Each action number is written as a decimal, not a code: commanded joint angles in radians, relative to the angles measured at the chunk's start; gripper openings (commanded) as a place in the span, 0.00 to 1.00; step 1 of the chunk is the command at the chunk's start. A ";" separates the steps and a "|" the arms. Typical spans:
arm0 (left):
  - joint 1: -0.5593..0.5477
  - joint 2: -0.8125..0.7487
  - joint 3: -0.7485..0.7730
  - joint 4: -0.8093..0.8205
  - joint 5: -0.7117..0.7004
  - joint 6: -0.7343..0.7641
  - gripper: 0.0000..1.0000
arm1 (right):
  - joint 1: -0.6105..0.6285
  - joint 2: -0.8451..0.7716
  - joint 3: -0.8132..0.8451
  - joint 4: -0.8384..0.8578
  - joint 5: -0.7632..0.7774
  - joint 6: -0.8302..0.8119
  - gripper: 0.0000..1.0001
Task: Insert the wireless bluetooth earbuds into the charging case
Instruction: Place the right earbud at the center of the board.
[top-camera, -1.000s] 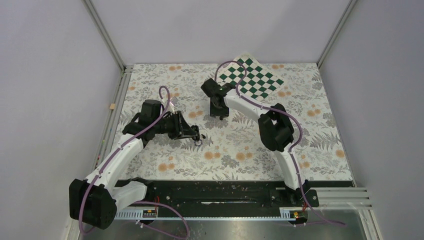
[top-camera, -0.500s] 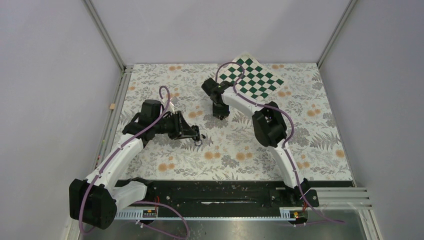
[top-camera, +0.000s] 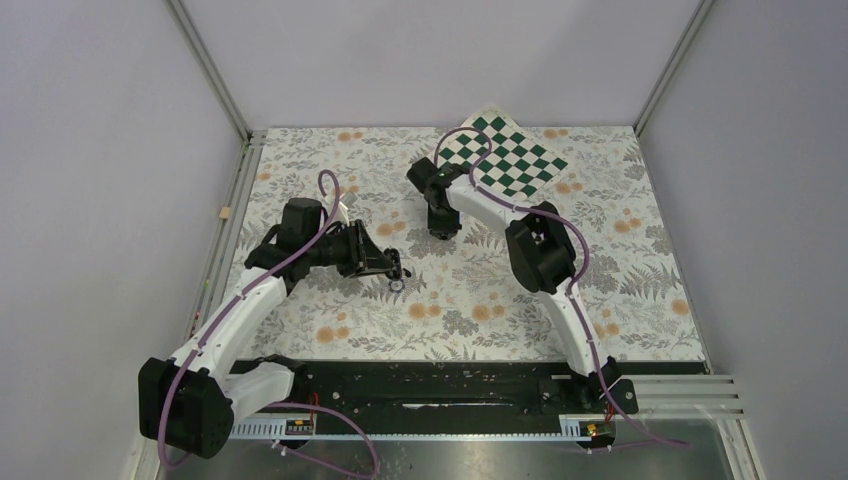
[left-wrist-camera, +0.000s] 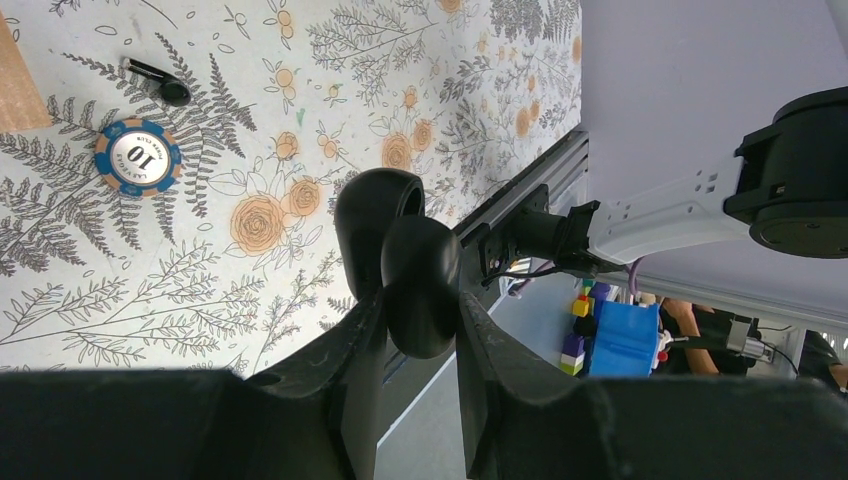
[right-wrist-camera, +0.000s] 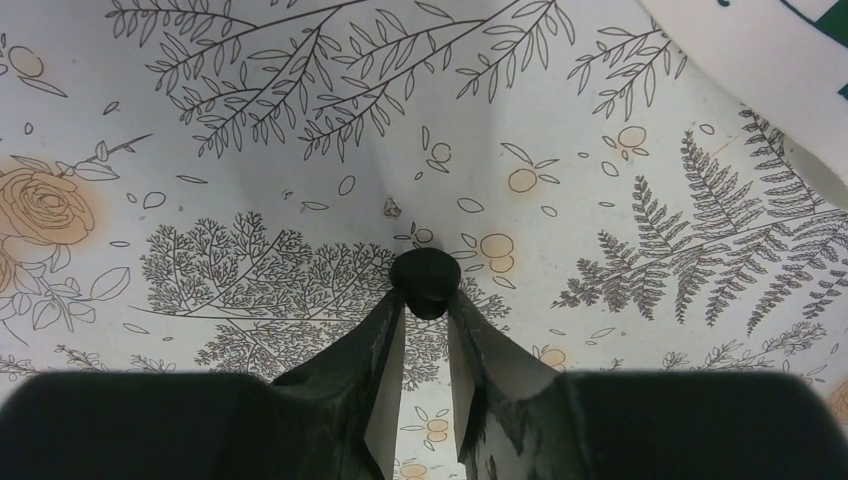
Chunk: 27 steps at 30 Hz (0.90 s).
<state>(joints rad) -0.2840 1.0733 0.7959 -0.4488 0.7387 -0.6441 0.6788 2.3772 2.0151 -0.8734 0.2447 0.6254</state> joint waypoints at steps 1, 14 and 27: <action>0.006 -0.009 0.014 0.058 0.037 -0.009 0.00 | -0.023 -0.030 -0.029 -0.010 -0.025 -0.003 0.26; 0.006 -0.002 0.020 0.063 0.044 -0.011 0.00 | -0.025 -0.374 -0.466 0.193 -0.155 -0.092 0.00; 0.004 0.047 0.032 0.099 0.071 -0.016 0.00 | -0.026 -0.838 -1.046 0.277 -0.162 -0.171 0.05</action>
<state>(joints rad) -0.2832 1.1160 0.7959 -0.4072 0.7807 -0.6552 0.6579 1.6146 1.0031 -0.6525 0.0700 0.4519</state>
